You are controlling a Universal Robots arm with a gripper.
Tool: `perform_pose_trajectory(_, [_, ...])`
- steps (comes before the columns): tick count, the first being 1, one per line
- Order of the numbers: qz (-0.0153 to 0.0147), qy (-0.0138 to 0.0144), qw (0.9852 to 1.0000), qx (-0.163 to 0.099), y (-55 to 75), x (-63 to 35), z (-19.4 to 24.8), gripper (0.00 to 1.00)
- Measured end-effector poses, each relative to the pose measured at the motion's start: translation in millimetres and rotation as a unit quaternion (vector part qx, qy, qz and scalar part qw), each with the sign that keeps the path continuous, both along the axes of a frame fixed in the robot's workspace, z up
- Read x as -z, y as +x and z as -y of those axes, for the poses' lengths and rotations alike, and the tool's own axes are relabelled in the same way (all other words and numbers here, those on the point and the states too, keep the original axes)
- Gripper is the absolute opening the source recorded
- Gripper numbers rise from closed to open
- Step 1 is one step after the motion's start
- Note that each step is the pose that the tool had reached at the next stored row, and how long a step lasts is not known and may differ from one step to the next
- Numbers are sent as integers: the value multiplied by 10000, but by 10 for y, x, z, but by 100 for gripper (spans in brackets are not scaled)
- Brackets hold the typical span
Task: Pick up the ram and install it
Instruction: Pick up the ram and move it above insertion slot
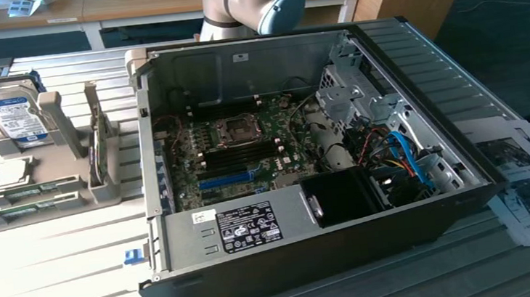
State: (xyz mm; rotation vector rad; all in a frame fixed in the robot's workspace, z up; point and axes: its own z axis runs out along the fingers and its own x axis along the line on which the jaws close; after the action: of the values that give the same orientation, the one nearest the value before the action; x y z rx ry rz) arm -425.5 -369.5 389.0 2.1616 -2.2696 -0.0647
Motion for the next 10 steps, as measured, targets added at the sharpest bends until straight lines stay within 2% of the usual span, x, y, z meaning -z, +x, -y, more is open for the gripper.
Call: perform_pose_trajectory(10, [1, 0, 10000, 0, 0, 15, 0, 10])
